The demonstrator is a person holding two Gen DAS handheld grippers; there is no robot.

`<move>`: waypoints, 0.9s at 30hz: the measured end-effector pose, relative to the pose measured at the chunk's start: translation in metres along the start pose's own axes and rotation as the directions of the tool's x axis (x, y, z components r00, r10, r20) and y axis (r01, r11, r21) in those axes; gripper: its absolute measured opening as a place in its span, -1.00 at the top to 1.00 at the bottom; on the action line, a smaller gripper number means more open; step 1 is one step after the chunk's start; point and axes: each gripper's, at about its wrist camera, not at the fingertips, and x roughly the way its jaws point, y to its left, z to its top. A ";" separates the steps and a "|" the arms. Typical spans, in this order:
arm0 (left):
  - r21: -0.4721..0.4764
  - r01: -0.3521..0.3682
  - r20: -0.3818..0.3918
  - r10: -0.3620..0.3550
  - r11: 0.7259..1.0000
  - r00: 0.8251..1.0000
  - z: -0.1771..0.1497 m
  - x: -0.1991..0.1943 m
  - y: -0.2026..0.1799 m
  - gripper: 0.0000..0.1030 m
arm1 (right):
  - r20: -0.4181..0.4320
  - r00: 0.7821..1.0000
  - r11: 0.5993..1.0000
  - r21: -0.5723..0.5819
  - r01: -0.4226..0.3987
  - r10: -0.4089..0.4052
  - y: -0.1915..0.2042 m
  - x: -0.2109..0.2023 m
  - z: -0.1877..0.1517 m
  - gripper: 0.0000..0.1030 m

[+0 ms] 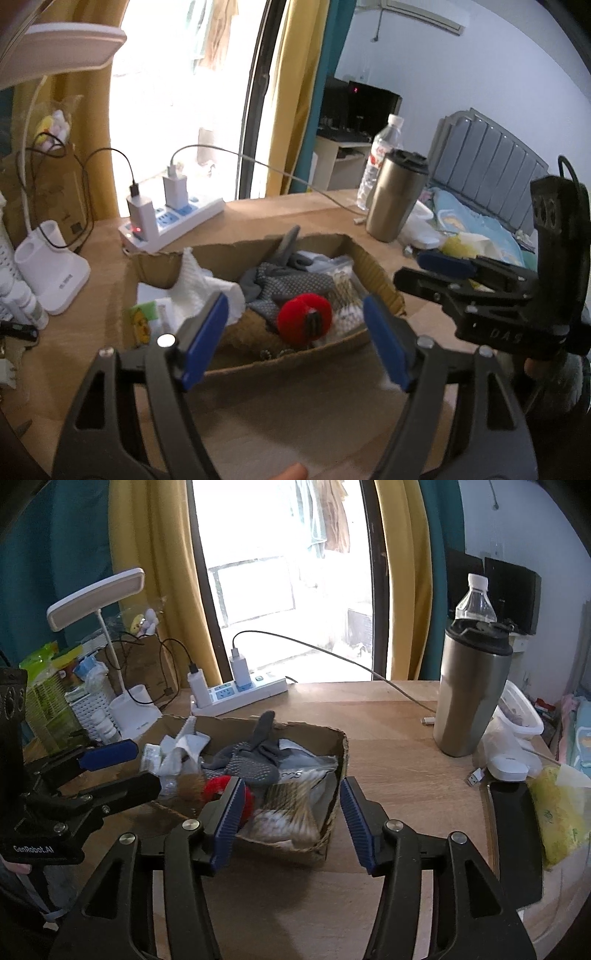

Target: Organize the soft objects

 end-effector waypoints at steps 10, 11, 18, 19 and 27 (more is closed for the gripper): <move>0.000 0.001 0.048 -0.001 1.000 0.999 -0.010 -0.037 0.005 -0.50 | 0.017 1.000 1.000 -0.025 0.013 -0.013 0.027 -0.025 -0.005 -0.12; 0.002 0.002 0.054 -0.002 1.000 0.999 -0.011 -0.041 0.006 -0.50 | 0.019 1.000 1.000 -0.027 0.016 -0.015 0.030 -0.028 -0.006 -0.12; 0.007 0.016 0.089 -0.017 1.000 0.996 -0.016 -0.067 0.009 -0.57 | 0.035 0.999 0.999 -0.036 0.028 -0.027 0.047 -0.043 -0.012 -0.13; 0.007 0.018 0.093 -0.019 1.000 0.996 -0.017 -0.069 0.009 -0.62 | 0.037 0.999 0.999 -0.038 0.029 -0.028 0.050 -0.046 -0.013 -0.13; 0.005 0.035 0.120 -0.035 0.999 0.992 -0.029 -0.097 0.010 -0.67 | 0.053 0.998 0.998 -0.054 0.037 -0.034 0.070 -0.067 -0.022 -0.14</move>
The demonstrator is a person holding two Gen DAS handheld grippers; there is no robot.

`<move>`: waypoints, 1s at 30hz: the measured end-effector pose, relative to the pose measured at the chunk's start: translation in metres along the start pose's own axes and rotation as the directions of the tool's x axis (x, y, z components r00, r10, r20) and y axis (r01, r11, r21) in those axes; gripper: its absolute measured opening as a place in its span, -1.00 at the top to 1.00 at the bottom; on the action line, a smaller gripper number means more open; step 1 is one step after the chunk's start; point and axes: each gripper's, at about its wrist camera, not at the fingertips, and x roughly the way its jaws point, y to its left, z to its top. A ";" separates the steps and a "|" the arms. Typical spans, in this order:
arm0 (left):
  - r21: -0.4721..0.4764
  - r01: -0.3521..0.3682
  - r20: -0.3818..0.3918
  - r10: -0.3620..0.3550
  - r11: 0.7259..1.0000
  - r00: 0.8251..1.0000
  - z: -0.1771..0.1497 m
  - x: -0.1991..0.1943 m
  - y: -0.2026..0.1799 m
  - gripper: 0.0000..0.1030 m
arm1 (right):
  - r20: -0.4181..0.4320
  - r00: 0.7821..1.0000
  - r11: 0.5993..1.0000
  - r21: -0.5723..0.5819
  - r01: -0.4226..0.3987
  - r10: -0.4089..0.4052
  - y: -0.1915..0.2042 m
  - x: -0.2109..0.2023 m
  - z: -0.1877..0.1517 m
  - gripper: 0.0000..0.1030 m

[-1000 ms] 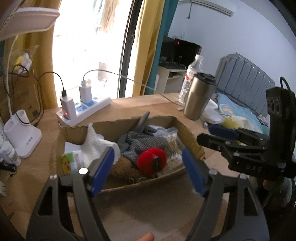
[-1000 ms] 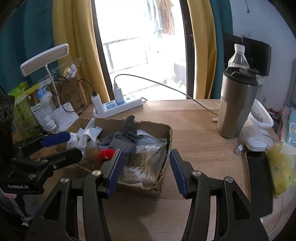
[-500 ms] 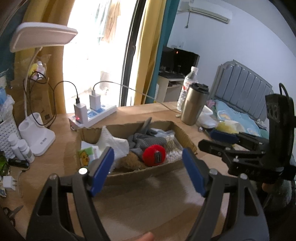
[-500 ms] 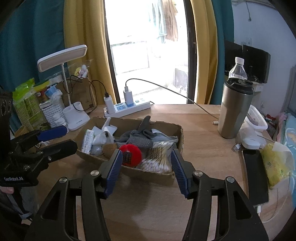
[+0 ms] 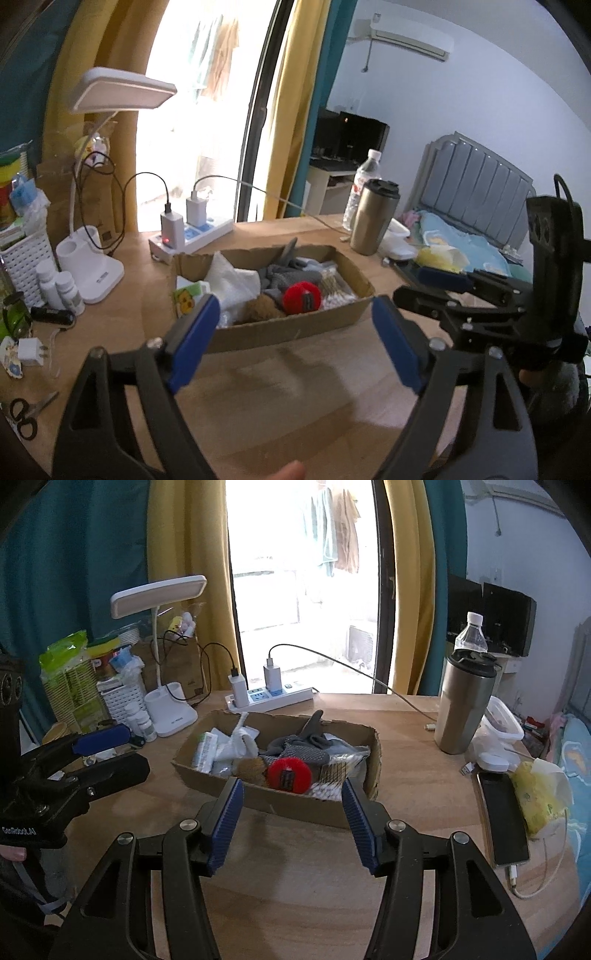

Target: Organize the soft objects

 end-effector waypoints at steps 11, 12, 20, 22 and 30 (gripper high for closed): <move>0.004 -0.001 0.038 0.001 1.000 0.999 -0.016 -0.037 -0.005 -0.78 | 0.040 0.999 1.000 -0.021 0.013 -0.012 0.024 -0.036 -0.014 -0.14; 0.007 -0.001 0.042 0.001 1.000 0.999 -0.018 -0.041 -0.006 -0.78 | 0.043 0.999 1.000 -0.023 0.014 -0.013 0.026 -0.039 -0.015 -0.15; -0.008 -0.013 0.101 0.014 1.000 0.995 -0.027 -0.069 -0.010 -0.79 | 0.108 0.993 0.999 -0.030 0.042 -0.038 0.037 -0.073 -0.026 -0.16; -0.009 -0.012 0.126 0.013 1.000 0.992 -0.030 -0.079 -0.012 -0.80 | 0.120 0.992 0.998 -0.030 0.051 -0.047 0.038 -0.080 -0.029 -0.17; 0.067 -0.039 0.154 0.028 0.997 0.988 -0.034 -0.105 -0.026 -0.91 | 0.178 0.979 0.995 0.013 0.096 -0.096 0.037 -0.109 -0.043 -0.28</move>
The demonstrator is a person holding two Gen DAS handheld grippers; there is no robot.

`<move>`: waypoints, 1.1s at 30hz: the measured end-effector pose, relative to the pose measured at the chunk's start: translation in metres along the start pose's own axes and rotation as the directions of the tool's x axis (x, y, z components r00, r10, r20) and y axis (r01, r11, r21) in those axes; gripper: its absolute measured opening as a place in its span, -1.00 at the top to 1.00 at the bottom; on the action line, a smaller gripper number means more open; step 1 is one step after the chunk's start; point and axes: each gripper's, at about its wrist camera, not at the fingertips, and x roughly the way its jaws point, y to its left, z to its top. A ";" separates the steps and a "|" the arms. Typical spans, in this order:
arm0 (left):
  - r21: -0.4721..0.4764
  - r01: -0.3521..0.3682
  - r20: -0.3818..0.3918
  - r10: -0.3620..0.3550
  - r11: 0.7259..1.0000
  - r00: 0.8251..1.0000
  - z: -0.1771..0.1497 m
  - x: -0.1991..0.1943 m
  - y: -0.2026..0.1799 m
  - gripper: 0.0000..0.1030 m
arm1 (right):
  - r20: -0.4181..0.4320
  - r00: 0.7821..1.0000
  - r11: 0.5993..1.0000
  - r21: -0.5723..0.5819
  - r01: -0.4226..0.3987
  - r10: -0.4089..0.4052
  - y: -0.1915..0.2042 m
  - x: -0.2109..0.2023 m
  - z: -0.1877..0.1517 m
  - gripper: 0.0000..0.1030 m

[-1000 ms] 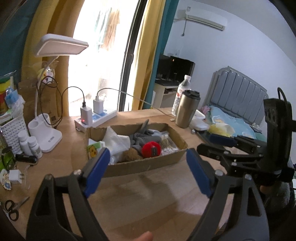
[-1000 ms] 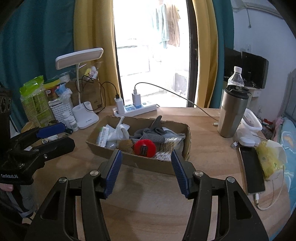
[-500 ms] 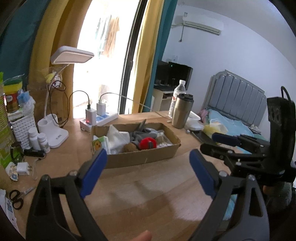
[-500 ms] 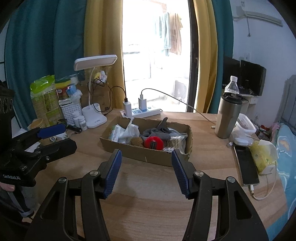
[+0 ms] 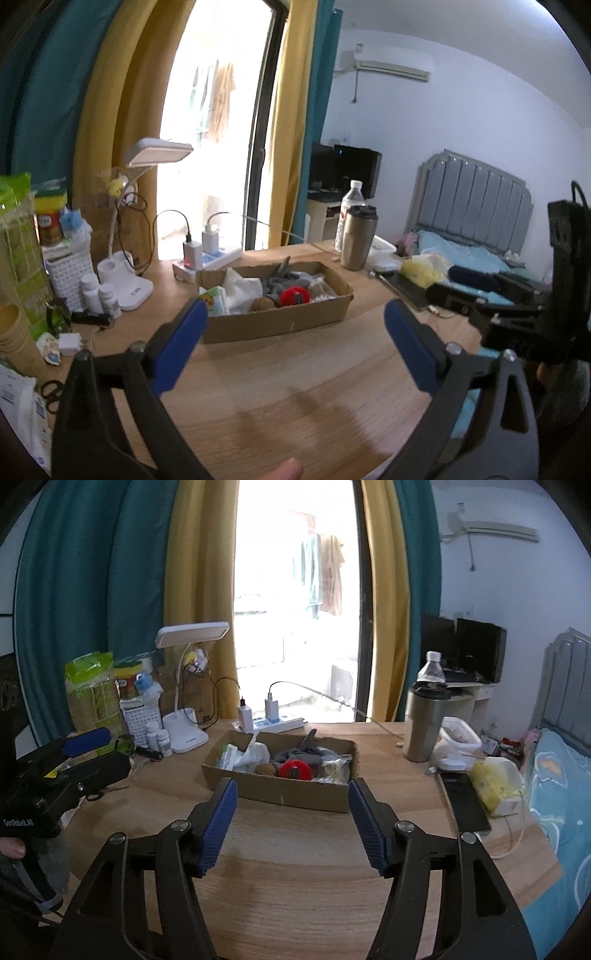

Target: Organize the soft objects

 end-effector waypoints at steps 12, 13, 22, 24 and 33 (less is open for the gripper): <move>0.042 -0.048 0.127 0.042 0.998 0.991 0.009 -0.038 -0.017 -0.96 | 0.110 0.990 0.995 0.049 0.088 -0.093 -0.023 -0.038 -0.003 -0.30; 0.045 -0.060 0.131 0.054 0.997 0.990 0.010 -0.038 -0.018 -0.96 | 0.112 0.989 0.995 0.049 0.091 -0.096 -0.023 -0.039 -0.004 -0.30; 0.044 -0.093 0.152 0.085 0.995 0.985 0.011 -0.040 -0.019 -0.96 | 0.116 0.987 0.993 0.056 0.101 -0.107 -0.025 -0.040 -0.007 -0.31; 0.043 -0.096 0.149 0.089 0.994 0.985 0.011 -0.039 -0.019 -0.96 | 0.114 0.988 0.993 0.056 0.101 -0.107 -0.025 -0.039 -0.008 -0.31; 0.033 -0.095 0.138 0.089 0.995 0.986 0.008 -0.036 -0.017 -0.96 | 0.116 0.987 0.992 0.059 0.109 -0.115 -0.024 -0.040 -0.009 -0.31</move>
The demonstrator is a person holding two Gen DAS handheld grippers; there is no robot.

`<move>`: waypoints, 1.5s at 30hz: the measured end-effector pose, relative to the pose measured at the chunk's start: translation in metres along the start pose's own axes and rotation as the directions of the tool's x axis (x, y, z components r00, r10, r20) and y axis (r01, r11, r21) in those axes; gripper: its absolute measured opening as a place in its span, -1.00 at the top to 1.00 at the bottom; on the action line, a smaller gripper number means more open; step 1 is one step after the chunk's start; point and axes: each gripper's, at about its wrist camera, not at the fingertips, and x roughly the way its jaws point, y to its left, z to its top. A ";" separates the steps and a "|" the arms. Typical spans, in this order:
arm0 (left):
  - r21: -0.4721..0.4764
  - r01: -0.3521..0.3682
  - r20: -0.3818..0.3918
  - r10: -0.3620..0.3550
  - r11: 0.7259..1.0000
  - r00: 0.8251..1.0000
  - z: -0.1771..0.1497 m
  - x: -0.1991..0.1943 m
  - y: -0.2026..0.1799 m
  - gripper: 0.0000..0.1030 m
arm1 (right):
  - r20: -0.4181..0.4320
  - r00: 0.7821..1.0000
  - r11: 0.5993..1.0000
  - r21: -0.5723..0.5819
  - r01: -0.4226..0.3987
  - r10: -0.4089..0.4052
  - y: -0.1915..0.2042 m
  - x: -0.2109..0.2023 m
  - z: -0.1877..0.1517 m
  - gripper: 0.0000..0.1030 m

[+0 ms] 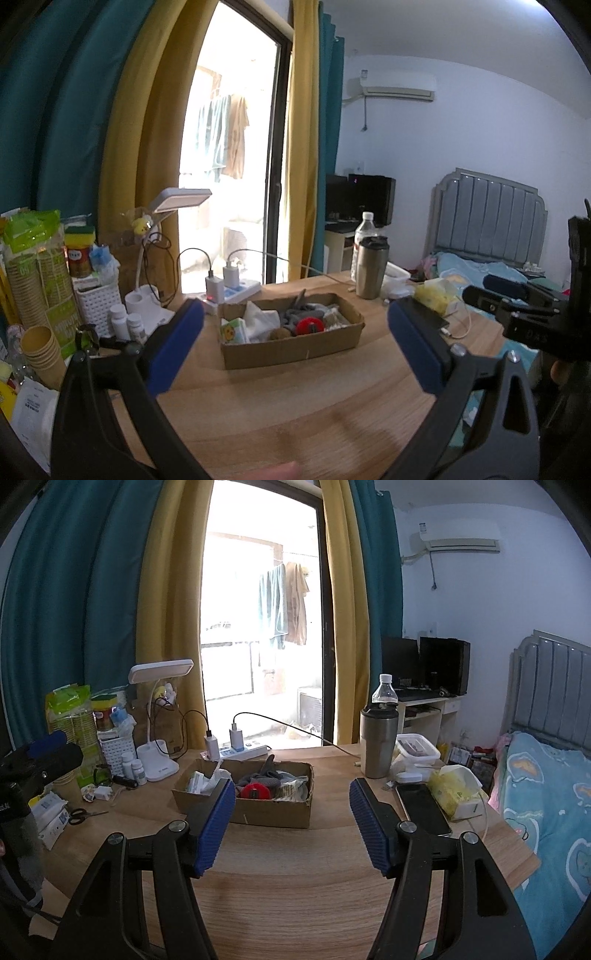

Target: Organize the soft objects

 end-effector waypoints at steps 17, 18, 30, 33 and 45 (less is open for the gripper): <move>0.005 0.011 -0.003 -0.011 1.000 1.000 -0.003 0.002 -0.003 -0.96 | 0.007 1.000 1.000 -0.001 0.014 -0.014 0.001 -0.002 0.000 -0.31; 0.005 0.012 -0.004 -0.012 1.000 1.000 -0.003 0.002 -0.004 -0.96 | 0.007 1.000 1.000 -0.001 0.014 -0.014 0.001 -0.002 0.000 -0.31; 0.005 0.012 -0.001 -0.012 1.000 1.000 -0.004 0.002 -0.005 -0.96 | -0.003 1.000 1.000 -0.006 0.010 -0.010 0.001 0.001 -0.001 -0.31; 0.006 0.012 -0.001 -0.012 1.000 1.000 -0.004 0.002 -0.005 -0.96 | -0.005 1.000 1.000 -0.009 0.007 -0.007 0.001 0.001 -0.003 -0.31; 0.008 0.015 -0.004 -0.015 1.000 1.000 -0.005 0.002 -0.006 -0.96 | -0.015 1.000 1.000 -0.009 0.008 -0.008 0.000 0.003 -0.004 -0.32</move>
